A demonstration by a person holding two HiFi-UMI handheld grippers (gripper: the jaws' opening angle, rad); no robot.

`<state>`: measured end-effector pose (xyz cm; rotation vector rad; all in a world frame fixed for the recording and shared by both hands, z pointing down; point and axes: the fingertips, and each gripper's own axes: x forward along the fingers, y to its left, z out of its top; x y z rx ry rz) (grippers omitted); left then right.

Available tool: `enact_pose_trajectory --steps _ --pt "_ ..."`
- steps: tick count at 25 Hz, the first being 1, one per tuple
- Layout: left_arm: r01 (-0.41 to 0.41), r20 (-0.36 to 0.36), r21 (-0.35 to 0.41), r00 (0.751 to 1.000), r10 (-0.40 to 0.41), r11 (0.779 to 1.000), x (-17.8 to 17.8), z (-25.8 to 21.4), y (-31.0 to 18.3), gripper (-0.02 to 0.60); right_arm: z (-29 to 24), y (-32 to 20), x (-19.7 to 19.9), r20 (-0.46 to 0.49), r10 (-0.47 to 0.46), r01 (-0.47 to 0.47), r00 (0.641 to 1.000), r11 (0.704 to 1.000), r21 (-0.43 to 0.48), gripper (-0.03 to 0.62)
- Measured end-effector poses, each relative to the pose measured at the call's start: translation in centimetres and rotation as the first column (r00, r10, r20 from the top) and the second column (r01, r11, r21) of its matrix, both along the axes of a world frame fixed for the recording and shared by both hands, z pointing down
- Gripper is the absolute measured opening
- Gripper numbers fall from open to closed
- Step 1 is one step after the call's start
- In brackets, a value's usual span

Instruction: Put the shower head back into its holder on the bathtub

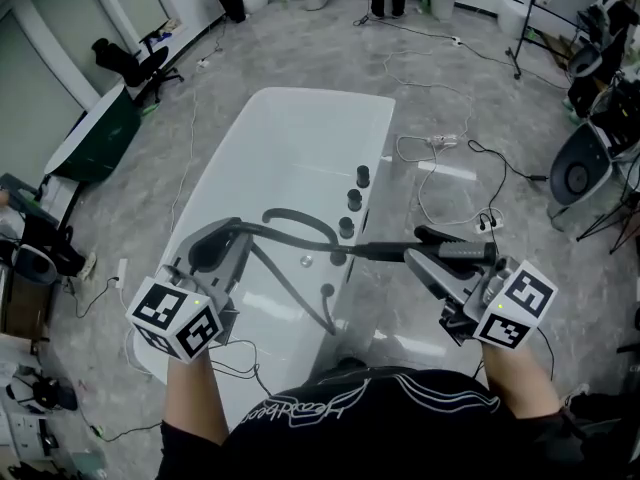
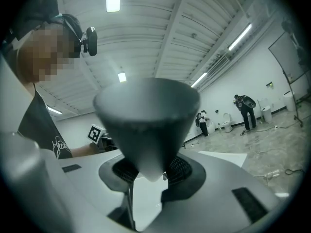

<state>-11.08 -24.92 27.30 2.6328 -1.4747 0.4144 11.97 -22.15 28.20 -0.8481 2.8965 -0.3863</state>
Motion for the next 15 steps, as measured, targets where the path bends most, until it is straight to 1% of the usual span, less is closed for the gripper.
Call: enact_pose_trajectory --steps 4,9,12,15 --pt "-0.012 0.051 0.042 0.999 0.01 0.999 -0.5 -1.9 -2.1 0.064 -0.8 -1.1 -0.4 -0.001 0.007 -0.007 1.0 1.0 -0.002 0.133" --pt "-0.009 0.055 0.071 0.998 0.005 0.997 -0.7 -3.4 -3.4 0.064 -1.4 -1.8 -0.4 0.007 0.02 -0.02 1.0 1.0 0.005 0.133" --pt "-0.011 0.048 0.059 0.999 0.008 0.998 -1.4 -2.5 -3.8 0.064 -1.0 -2.3 -0.7 0.007 0.034 -0.034 0.999 0.999 -0.008 0.133" --pt "-0.018 0.021 0.019 1.0 0.018 1.0 -2.4 -0.5 -3.7 0.064 -0.1 -2.8 -1.4 0.013 0.035 -0.034 0.999 0.998 -0.044 0.133"
